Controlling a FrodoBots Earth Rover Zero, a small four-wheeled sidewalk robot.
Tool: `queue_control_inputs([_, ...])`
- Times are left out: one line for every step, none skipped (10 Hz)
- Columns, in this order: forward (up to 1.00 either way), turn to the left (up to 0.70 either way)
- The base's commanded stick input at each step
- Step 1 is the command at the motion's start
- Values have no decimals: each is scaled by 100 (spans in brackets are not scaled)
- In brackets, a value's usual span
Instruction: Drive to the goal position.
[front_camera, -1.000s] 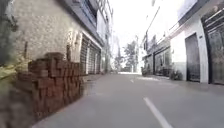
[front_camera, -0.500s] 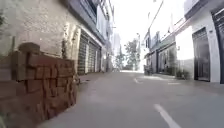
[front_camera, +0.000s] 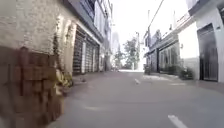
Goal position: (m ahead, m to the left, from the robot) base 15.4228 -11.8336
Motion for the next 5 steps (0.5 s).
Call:
queue_control_inputs([100, -27])
queue_control_inputs([100, -27])
queue_control_inputs([100, -27])
queue_control_inputs([100, -27])
queue_control_inputs([100, -27])
